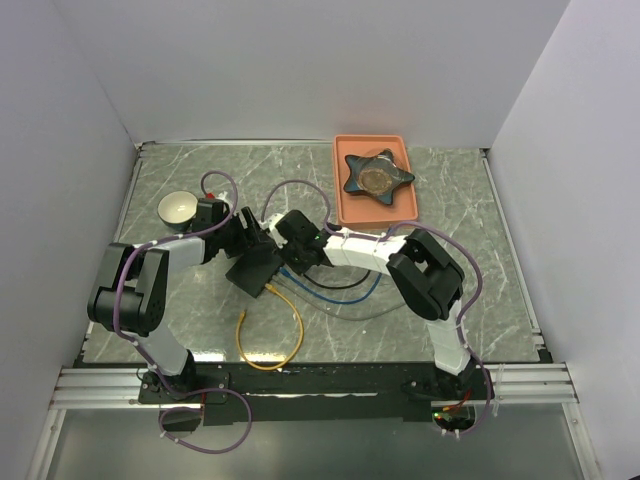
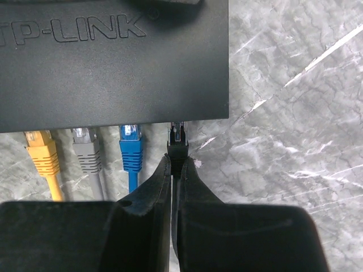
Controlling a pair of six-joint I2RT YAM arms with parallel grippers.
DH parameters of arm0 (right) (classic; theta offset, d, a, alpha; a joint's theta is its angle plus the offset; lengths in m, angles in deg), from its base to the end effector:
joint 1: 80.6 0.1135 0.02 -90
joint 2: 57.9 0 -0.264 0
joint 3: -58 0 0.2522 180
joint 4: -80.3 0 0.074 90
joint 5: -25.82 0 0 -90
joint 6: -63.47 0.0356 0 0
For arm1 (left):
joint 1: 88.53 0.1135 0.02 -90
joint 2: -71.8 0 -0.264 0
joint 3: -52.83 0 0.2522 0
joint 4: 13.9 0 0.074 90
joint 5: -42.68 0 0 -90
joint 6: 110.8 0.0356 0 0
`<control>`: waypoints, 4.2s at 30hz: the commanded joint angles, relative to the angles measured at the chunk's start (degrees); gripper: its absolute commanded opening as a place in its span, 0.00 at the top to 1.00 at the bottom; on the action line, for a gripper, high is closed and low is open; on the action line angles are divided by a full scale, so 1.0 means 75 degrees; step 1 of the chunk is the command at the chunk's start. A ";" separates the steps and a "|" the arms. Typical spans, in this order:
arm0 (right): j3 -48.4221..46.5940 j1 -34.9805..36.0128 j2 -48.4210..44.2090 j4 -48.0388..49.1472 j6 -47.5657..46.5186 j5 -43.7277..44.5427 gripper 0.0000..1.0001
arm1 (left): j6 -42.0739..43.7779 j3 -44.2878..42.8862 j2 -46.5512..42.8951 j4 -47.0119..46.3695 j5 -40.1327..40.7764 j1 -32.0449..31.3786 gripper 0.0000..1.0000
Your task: Insert the plug into the switch port
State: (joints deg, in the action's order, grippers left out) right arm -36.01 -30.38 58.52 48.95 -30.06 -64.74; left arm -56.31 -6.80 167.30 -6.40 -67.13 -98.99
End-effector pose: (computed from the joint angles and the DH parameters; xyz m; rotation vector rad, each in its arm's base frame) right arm 0.2783 0.3348 0.1654 -1.1534 2.2669 0.3412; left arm 0.3202 -0.0714 0.1547 -0.3448 2.3867 -0.7913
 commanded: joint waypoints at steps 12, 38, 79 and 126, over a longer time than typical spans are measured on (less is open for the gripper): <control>-0.0761 -0.0016 0.0157 0.0235 -0.0655 0.0004 1.00 | 0.0070 0.0069 -0.0148 -0.0243 -0.0827 -0.0094 0.25; -0.1581 -0.0074 0.0415 0.0422 0.0189 -0.0359 1.00 | 0.0234 -0.0154 0.0332 -0.0079 -0.1624 -0.0106 0.49; -0.3304 -0.0332 0.1141 0.0868 0.0224 -0.0910 1.00 | 0.1042 -0.0740 0.1141 0.0729 -0.2830 -0.0480 0.76; -0.1769 -0.0555 0.0591 0.0880 0.0693 -0.0137 0.66 | 0.0059 -0.0049 -0.0170 0.0613 -0.0875 0.0339 0.15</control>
State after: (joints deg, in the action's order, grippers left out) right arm -49.06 -34.97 66.49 44.19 -26.82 -67.20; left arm -50.76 -10.64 170.34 -5.20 -70.71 -97.77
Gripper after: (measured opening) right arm 0.313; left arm 0.803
